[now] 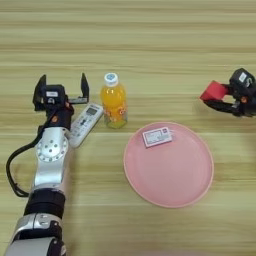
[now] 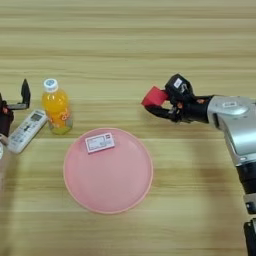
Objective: Move the objects on the table
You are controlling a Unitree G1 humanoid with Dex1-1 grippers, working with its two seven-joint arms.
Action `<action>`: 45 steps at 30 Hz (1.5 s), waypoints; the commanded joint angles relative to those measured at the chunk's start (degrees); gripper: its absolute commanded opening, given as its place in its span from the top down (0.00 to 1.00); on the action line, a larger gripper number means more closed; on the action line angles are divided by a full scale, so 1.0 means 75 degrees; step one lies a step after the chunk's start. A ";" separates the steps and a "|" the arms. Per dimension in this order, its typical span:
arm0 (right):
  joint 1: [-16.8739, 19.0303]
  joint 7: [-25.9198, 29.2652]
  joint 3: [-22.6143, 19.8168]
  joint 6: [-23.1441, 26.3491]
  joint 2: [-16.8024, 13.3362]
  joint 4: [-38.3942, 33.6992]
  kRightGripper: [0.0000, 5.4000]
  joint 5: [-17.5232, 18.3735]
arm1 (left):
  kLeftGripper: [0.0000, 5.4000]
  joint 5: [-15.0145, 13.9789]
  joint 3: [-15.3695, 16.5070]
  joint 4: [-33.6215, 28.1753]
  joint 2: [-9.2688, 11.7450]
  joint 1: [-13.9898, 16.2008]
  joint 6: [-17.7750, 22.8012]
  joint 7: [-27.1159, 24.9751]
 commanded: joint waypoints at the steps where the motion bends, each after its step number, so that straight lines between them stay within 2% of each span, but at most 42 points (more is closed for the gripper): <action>1: 0.0279 -0.0025 -0.0052 -0.0365 -0.0213 0.0562 0.57 -0.0179 | 0.00 0.0021 0.0011 0.0068 0.0017 -0.0094 -0.0048 0.0022; 11: 0.0492 -0.0360 0.0298 -0.1220 0.0022 0.1785 0.57 -0.0730 | 0.00 -0.0006 0.0038 0.0163 0.0051 -0.0122 -0.0093 -0.0012; 18: 0.0504 -0.0572 0.0492 -0.1450 0.0275 0.2284 0.57 -0.0994 | 0.00 -0.0021 0.0053 0.0216 0.0067 -0.0139 -0.0116 -0.0026; 29: 0.0452 -0.0536 0.0606 -0.1588 0.0348 0.2526 0.57 -0.1135 | 0.00 -0.0030 0.0053 0.0233 0.0065 -0.0155 -0.0119 -0.0024; 30: 0.0452 -0.0533 0.0613 -0.1586 0.0350 0.2519 0.52 -0.1139 | 0.00 -0.0029 0.0052 0.0234 0.0064 -0.0157 -0.0119 -0.0024; 41: 0.0315 -0.0655 0.0430 -0.1697 0.0427 0.2202 0.31 -0.1028 | 0.00 -0.0032 0.0055 0.0288 0.0066 -0.0180 -0.0133 -0.0025; 45: 0.0240 -0.0886 0.0258 -0.2076 0.0468 0.1894 0.22 -0.0987 | 0.00 -0.0025 0.0050 0.0311 0.0058 -0.0191 -0.0146 -0.0015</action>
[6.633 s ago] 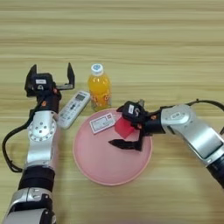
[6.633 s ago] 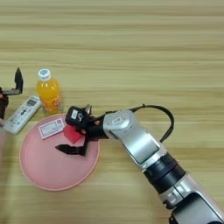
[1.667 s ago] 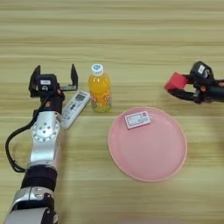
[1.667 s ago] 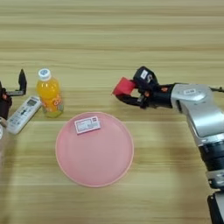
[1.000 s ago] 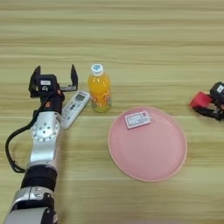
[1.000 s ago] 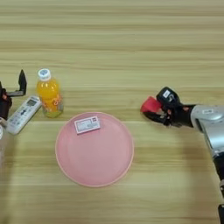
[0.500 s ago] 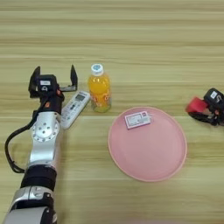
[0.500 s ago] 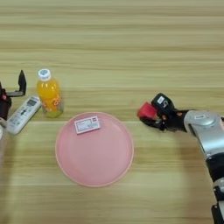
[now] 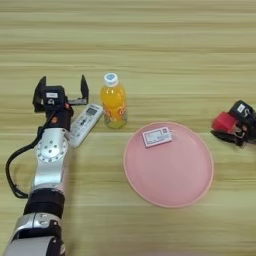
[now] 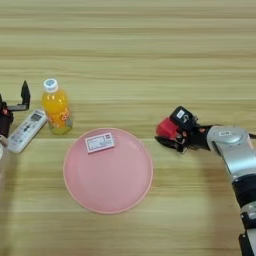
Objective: Move the objects on the table
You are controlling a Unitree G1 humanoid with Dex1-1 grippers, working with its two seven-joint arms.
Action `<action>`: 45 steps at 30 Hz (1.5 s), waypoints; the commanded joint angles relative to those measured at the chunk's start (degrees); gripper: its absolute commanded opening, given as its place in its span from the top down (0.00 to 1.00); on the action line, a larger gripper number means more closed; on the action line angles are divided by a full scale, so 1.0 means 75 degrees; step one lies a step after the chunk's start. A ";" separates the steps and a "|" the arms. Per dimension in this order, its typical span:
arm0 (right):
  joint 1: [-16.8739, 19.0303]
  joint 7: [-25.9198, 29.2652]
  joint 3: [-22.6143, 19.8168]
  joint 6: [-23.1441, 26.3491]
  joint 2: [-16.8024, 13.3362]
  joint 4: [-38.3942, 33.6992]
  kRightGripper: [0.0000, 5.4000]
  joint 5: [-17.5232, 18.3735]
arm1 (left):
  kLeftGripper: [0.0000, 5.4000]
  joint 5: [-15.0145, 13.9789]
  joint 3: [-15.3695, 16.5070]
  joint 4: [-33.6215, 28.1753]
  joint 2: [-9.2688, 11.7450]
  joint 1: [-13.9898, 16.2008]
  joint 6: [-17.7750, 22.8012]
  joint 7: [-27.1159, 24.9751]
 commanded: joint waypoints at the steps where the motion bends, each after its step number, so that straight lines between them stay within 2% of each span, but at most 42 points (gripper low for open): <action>1: -0.0172 -0.0191 -0.0212 -0.0383 0.0068 -0.0468 0.21 0.0095 | 0.00 -0.0018 0.0027 0.0079 0.0012 -0.0146 -0.0082 0.0005; 7: -0.0092 -0.0103 -0.0371 -0.0298 0.0026 -0.1384 0.05 0.0372 | 0.00 -0.0011 0.0017 0.0038 0.0003 -0.0126 -0.0078 0.0012; 10: -0.0094 -0.0074 -0.0461 -0.0301 0.0001 -0.1844 0.01 0.0515 | 0.00 -0.0004 0.0011 0.0027 -0.0003 -0.0120 -0.0083 0.0020; 14: 0.0000 0.0153 -0.0457 -0.0296 -0.0011 -0.2469 0.01 0.0769 | 0.00 0.0001 0.0006 0.0031 -0.0009 -0.0123 -0.0091 0.0029; 21: 0.0110 0.0961 -0.0164 -0.0455 -0.0173 -0.3360 0.01 0.1073 | 0.00 0.0002 0.0008 0.0052 -0.0011 -0.0136 -0.0112 0.0036; 31: -0.0443 0.1823 0.0765 -0.0732 -0.0013 -0.3138 0.01 0.0785 | 0.00 -0.0005 0.0006 0.0058 -0.0052 -0.0130 -0.0153 0.0060; 35: -0.0698 0.1977 0.1265 -0.0778 0.0225 -0.2915 0.01 0.0541 | 0.00 -0.0004 0.0000 0.0042 -0.0070 -0.0117 -0.0157 0.0063; 45: -0.0808 0.2470 0.2065 -0.1079 0.0432 -0.2575 0.01 0.0129 | 0.00 0.0010 0.0005 0.0076 -0.0091 -0.0085 -0.0168 0.0066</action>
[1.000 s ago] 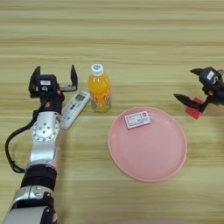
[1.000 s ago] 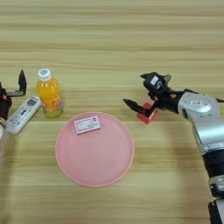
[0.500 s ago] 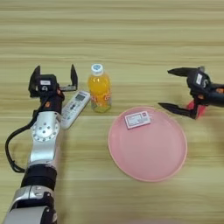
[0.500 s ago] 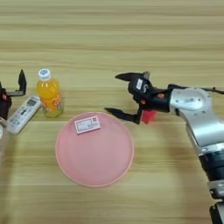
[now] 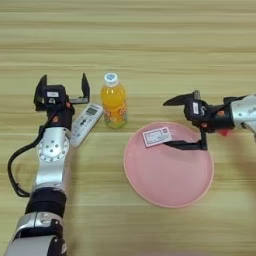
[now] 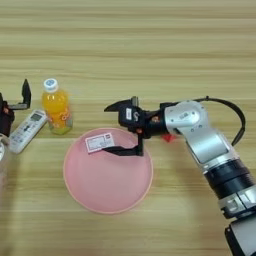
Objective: Move the objects on the table
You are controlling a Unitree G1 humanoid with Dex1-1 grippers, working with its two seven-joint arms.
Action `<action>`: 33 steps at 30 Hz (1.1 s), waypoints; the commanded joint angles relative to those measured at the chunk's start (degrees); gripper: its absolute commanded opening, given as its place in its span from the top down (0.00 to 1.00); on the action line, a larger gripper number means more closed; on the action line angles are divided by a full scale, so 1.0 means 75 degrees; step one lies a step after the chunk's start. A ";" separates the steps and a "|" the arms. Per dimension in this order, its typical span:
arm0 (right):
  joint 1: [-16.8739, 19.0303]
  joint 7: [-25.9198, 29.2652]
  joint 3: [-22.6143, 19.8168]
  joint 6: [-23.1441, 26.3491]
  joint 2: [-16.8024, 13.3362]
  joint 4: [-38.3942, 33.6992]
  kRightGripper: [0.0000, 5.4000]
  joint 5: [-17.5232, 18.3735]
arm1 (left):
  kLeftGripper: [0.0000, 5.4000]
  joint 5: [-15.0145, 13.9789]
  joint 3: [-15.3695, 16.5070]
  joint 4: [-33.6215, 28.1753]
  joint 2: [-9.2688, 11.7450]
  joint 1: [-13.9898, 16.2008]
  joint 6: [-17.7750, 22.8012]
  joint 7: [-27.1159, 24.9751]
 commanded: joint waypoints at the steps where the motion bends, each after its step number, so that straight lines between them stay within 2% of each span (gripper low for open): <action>1: -0.0151 0.0162 0.0217 -0.0139 0.0048 0.0002 0.01 -0.0165 | 0.00 0.0009 0.0019 0.0069 -0.0001 -0.0044 -0.0034 0.0042; 11: -0.0181 0.0143 0.0565 -0.0299 0.0220 0.0437 0.01 -0.0609 | 0.00 -0.0007 0.0036 0.0095 0.0011 -0.0017 -0.0072 0.0017; 15: -0.0199 0.0192 0.0598 -0.0083 0.0300 0.0613 0.01 -0.0623 | 0.00 0.0000 0.0022 0.0074 -0.0009 -0.0007 -0.0076 0.0025; 24: -0.0610 -0.0237 0.0566 -0.0114 0.0761 0.1644 0.01 -0.0885 | 0.00 0.0034 -0.0011 0.0005 -0.0048 0.0031 -0.0074 0.0054; 29: -0.0757 -0.0399 0.0579 -0.0279 0.0883 0.2170 0.01 -0.1051 | 0.00 0.0028 -0.0009 -0.0001 -0.0056 0.0034 -0.0070 0.0054; 33: -0.0860 -0.0438 0.0545 -0.0149 0.1001 0.2558 0.01 -0.1081 | 0.00 0.0025 -0.0005 -0.0002 -0.0056 0.0030 -0.0073 0.0050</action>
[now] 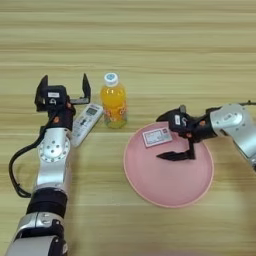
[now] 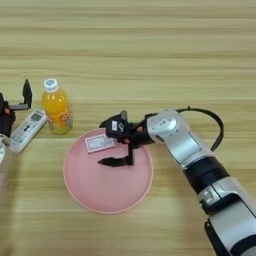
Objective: Move the objects on the table
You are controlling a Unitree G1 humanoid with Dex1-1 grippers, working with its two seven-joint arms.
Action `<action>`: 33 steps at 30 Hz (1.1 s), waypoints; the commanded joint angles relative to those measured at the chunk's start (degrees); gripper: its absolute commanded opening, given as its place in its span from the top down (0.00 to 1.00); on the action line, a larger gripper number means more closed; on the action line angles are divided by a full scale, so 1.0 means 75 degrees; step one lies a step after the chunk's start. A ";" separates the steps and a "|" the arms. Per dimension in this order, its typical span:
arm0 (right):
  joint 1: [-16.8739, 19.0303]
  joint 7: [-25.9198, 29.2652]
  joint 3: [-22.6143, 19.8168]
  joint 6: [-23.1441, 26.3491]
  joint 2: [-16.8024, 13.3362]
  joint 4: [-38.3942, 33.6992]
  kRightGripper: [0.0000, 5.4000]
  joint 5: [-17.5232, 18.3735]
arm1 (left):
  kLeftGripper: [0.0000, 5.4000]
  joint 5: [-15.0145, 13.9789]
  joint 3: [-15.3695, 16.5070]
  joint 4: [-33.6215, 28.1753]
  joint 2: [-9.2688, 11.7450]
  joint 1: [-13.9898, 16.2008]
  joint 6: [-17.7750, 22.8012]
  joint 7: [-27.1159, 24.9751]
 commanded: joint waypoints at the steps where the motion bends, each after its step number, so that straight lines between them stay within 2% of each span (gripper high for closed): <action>1: -0.0297 -0.0056 -0.0021 0.0046 0.0099 0.0383 0.01 -0.0148 | 0.00 0.0024 0.0001 -0.0030 -0.0013 0.0027 -0.0025 0.0048; 21: -0.0194 -0.0110 0.0052 -0.0108 0.0211 0.0525 0.01 -0.0336 | 0.00 0.0016 0.0011 -0.0133 0.0018 0.0108 -0.0007 0.0017; 27: -0.0211 -0.0070 0.0003 -0.0018 0.0254 0.0386 0.01 -0.0226 | 0.00 0.0025 0.0001 -0.0083 0.0010 0.0072 -0.0007 0.0021; 33: -0.0191 0.0235 0.0225 0.0398 0.0062 0.0508 0.01 -0.0440 | 0.00 0.0027 -0.0005 -0.0072 -0.0004 0.0056 -0.0013 0.0029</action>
